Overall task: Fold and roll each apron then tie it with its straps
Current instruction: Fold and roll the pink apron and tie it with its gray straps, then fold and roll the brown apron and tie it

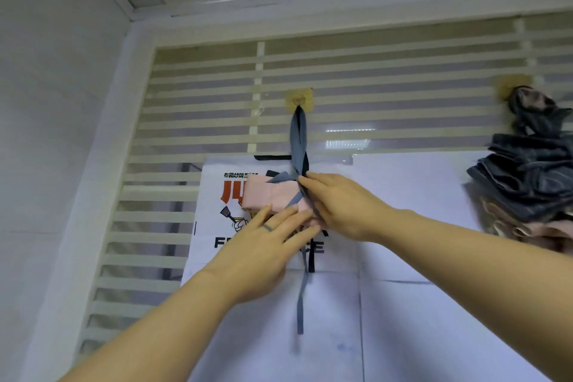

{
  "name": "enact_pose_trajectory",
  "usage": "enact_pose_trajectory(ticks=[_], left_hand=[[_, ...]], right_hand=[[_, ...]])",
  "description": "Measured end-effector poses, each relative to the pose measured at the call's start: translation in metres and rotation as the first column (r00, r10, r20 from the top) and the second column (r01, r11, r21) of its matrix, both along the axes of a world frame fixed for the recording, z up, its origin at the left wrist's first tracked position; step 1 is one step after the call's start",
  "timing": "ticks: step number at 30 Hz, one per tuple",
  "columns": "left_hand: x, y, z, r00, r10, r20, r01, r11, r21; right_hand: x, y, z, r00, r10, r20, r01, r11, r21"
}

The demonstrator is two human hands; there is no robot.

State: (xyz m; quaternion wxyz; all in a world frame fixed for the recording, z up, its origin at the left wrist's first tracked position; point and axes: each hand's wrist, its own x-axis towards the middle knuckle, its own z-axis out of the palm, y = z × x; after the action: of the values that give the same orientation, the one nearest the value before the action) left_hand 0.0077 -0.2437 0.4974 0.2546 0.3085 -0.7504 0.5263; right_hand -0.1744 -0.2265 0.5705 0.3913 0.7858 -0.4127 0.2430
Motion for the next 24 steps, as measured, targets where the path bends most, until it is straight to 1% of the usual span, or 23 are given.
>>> enact_pose_trajectory(ticks=[4,6,8,10,12,14,16,18,19,20,21,22,24], left_hand=[[0.003,0.034,-0.004,0.999,0.04,0.006,-0.04,0.998,0.054],[0.006,0.049,-0.006,0.999,0.039,-0.037,-0.037,0.997,0.064],[0.01,0.062,-0.013,0.997,0.05,-0.063,-0.045,0.996,0.076],[0.011,0.076,-0.028,0.994,0.033,-0.1,-0.021,0.992,0.121],[0.007,0.09,-0.051,0.987,0.044,-0.152,0.0,0.961,0.278],[0.001,0.102,-0.073,0.972,-0.013,-0.235,0.095,0.935,0.342],[-0.01,0.121,-0.11,0.939,-0.051,-0.341,0.21,0.87,0.446],[-0.021,0.136,-0.154,0.917,-0.025,-0.399,0.265,0.785,0.561],[-0.03,0.147,-0.191,0.916,0.0,-0.402,0.282,0.714,0.641],[-0.037,0.151,-0.212,0.915,0.018,-0.404,0.293,0.659,0.693],[-0.045,0.165,-0.249,0.908,0.044,-0.417,0.32,0.568,0.758],[-0.049,0.166,-0.266,0.904,0.062,-0.424,0.332,0.524,0.784],[-0.06,0.18,-0.313,0.904,0.099,-0.416,0.345,0.408,0.846]], right_hand=[[-0.003,0.024,-0.003,0.999,-0.023,-0.027,0.022,0.999,-0.043],[-0.002,0.035,-0.007,0.999,-0.027,-0.045,0.025,0.998,-0.06],[-0.001,0.053,-0.013,1.0,-0.014,-0.022,0.013,0.999,-0.046],[0.002,0.072,-0.025,0.999,0.033,0.025,-0.033,0.999,0.001],[0.003,0.093,-0.049,0.992,0.081,0.1,-0.092,0.989,0.111],[0.001,0.109,-0.076,0.971,0.132,0.197,-0.175,0.96,0.217],[-0.005,0.128,-0.124,0.943,0.158,0.293,-0.258,0.902,0.346],[-0.013,0.142,-0.181,0.922,0.148,0.359,-0.317,0.82,0.477],[-0.021,0.152,-0.223,0.916,0.112,0.385,-0.326,0.767,0.552],[-0.026,0.156,-0.248,0.907,0.079,0.414,-0.337,0.726,0.6],[-0.038,0.167,-0.29,0.894,0.011,0.448,-0.335,0.681,0.652],[-0.046,0.167,-0.31,0.878,-0.029,0.478,-0.342,0.661,0.668],[-0.067,0.18,-0.364,0.865,-0.151,0.479,-0.308,0.594,0.743]])
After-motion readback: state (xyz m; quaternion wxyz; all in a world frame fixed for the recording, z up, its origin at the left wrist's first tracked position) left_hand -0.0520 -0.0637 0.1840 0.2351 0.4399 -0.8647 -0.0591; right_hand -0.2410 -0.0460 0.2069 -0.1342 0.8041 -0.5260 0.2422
